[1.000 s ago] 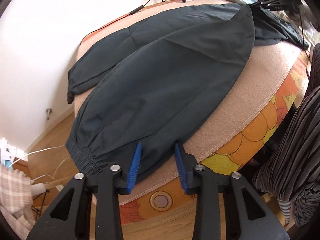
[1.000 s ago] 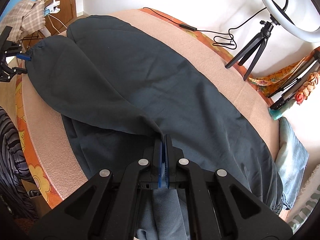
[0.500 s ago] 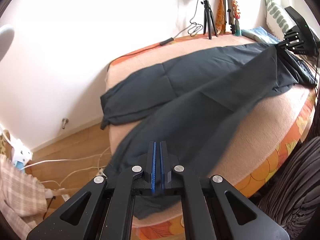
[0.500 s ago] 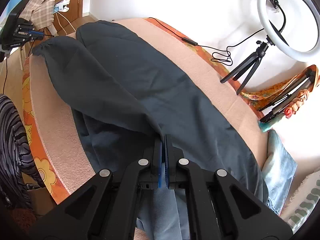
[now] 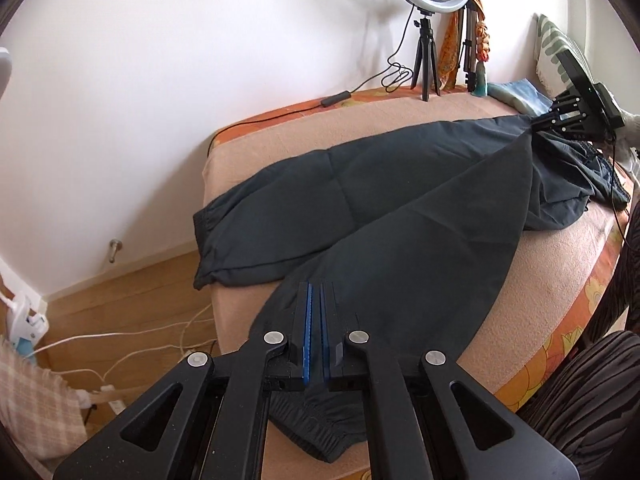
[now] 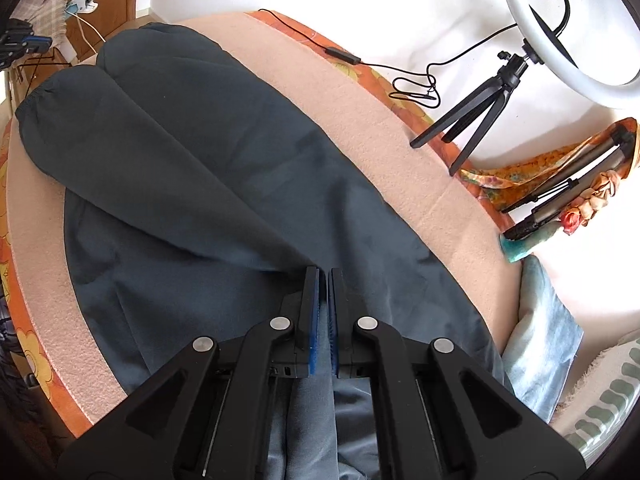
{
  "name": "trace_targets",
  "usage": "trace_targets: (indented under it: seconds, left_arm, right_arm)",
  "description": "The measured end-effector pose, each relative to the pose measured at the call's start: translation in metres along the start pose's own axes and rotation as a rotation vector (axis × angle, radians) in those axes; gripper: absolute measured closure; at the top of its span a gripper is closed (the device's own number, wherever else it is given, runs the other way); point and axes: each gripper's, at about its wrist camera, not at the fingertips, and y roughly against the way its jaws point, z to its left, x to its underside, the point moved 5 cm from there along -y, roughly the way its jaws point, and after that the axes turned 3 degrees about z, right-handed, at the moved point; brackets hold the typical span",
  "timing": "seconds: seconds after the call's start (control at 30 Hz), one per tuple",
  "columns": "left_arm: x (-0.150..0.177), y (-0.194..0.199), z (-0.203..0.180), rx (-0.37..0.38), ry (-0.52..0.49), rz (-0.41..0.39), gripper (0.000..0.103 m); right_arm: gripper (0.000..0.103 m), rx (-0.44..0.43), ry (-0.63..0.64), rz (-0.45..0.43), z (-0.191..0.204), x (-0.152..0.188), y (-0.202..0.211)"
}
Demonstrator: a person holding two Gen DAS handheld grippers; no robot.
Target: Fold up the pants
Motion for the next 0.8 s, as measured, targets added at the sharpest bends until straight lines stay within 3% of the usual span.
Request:
trace_targets:
  seconds: [0.03, 0.1, 0.13, 0.17, 0.23, 0.3, 0.47, 0.53, 0.67, 0.73, 0.77, 0.8]
  left_arm:
    - [0.005, 0.001, -0.002, 0.007, 0.002, 0.003, 0.093]
    - [0.016, 0.003, -0.005, 0.031, 0.025, 0.011, 0.086]
    - [0.023, 0.005, -0.006, 0.035, 0.038, 0.016, 0.081]
    - [0.029, 0.006, -0.007, 0.038, 0.045, 0.019, 0.079]
    - [0.042, 0.009, -0.012, 0.057, 0.045, 0.03, 0.071]
    - [0.052, 0.008, -0.019, 0.073, 0.048, 0.043, 0.066]
    - [0.059, 0.003, -0.04, 0.101, 0.05, 0.05, 0.065]
    - [0.059, -0.002, -0.048, 0.116, 0.04, 0.054, 0.057]
    - [0.059, -0.01, -0.061, 0.132, 0.005, 0.063, 0.054]
    - [0.059, -0.015, -0.065, 0.139, -0.001, 0.068, 0.048]
    - [0.059, -0.017, -0.067, 0.143, -0.007, 0.07, 0.046]
    - [0.058, -0.019, -0.069, 0.146, -0.012, 0.071, 0.045]
  right_arm:
    - [0.093, -0.009, 0.011, -0.018, 0.005, -0.001, 0.005]
    - [0.065, -0.011, 0.038, -0.067, 0.017, -0.007, 0.018]
    - [0.059, -0.02, 0.049, -0.097, 0.024, -0.01, 0.026]
    - [0.053, -0.05, 0.065, -0.136, 0.034, -0.015, 0.035]
    - [0.052, -0.133, 0.117, -0.183, 0.059, -0.023, 0.047]
    - [0.052, -0.212, 0.183, -0.214, 0.09, -0.033, 0.052]
    - [0.052, -0.35, 0.362, -0.218, 0.168, -0.052, 0.033]
    - [0.052, -0.355, 0.439, -0.202, 0.194, -0.055, 0.021]
    - [0.053, -0.322, 0.527, -0.184, 0.221, -0.063, -0.003]
    - [0.078, -0.333, 0.522, -0.172, 0.224, -0.068, -0.008]
    - [0.095, -0.353, 0.507, -0.158, 0.223, -0.071, -0.01]
    - [0.096, -0.369, 0.489, -0.155, 0.219, -0.074, -0.01]
